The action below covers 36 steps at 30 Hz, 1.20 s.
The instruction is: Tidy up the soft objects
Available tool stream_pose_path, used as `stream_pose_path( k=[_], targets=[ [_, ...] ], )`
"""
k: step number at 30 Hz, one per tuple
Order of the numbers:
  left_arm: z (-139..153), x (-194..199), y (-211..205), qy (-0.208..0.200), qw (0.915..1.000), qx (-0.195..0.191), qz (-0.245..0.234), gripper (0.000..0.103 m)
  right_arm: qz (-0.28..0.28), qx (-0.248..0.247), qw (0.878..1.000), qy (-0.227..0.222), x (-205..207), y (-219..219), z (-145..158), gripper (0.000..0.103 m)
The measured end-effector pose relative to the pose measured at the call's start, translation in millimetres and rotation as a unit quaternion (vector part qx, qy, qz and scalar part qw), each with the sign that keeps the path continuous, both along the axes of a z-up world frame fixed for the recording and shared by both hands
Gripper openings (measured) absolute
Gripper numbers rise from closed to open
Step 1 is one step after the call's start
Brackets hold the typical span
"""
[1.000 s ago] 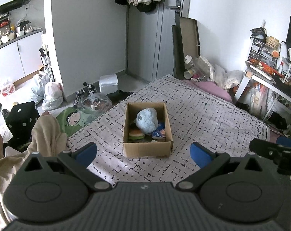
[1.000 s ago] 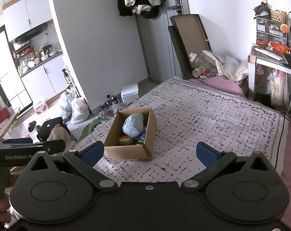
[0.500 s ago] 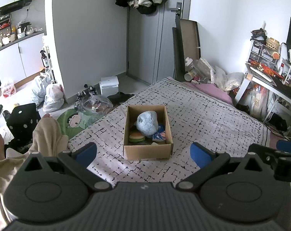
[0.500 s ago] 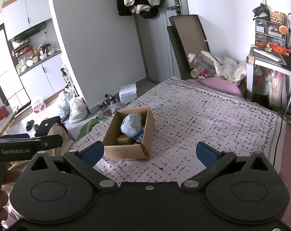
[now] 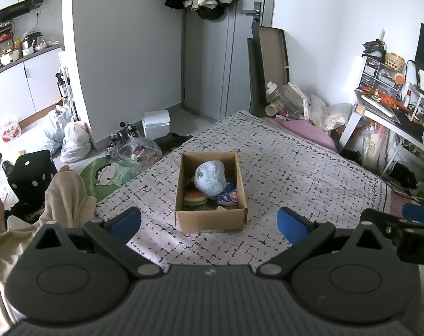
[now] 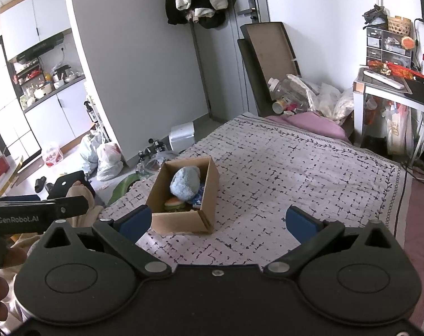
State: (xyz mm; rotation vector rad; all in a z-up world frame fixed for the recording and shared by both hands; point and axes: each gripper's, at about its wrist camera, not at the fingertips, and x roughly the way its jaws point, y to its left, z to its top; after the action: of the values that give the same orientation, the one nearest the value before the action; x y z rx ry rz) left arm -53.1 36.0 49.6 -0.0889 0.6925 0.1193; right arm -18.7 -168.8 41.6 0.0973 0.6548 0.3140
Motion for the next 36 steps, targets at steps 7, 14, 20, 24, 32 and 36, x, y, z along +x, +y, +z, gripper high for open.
stream_pose_path(
  k=[7, 14, 20, 24, 32, 36],
  targets=[
    [1.1, 0.1, 0.0, 0.0, 1.0, 0.0, 0.001, 0.103, -0.002, -0.001, 1.0, -0.001, 1.3, -1.4, 0.4, 0.103],
    [2.0, 1.9, -3.4, 0.004, 1.0, 0.0, -0.003, 0.103, -0.001, -0.005, 1.0, 0.001, 2.3, -2.0, 0.1, 0.103],
    [1.9, 1.0, -2.0, 0.005, 1.0, -0.002, -0.001, 0.103, -0.002, -0.005, 1.0, 0.001, 2.2, -1.6, 0.1, 0.103],
    [0.8, 2.0, 1.1, 0.008, 0.9999, -0.005, 0.002, 0.103, -0.001, -0.006, 1.0, 0.001, 1.6, -1.0, -0.5, 0.103],
    [-0.7, 0.8, 2.7, 0.007, 0.9999, -0.01, 0.002, 0.103, -0.001, -0.011, 1.0, -0.001, 1.3, 0.9, -2.9, 0.103],
    [-3.1, 1.3, 2.5, 0.009, 0.9999, -0.01, 0.0, 0.103, -0.002, -0.019, 1.0, -0.006, 1.8, 2.1, -4.9, 0.103]
  ],
)
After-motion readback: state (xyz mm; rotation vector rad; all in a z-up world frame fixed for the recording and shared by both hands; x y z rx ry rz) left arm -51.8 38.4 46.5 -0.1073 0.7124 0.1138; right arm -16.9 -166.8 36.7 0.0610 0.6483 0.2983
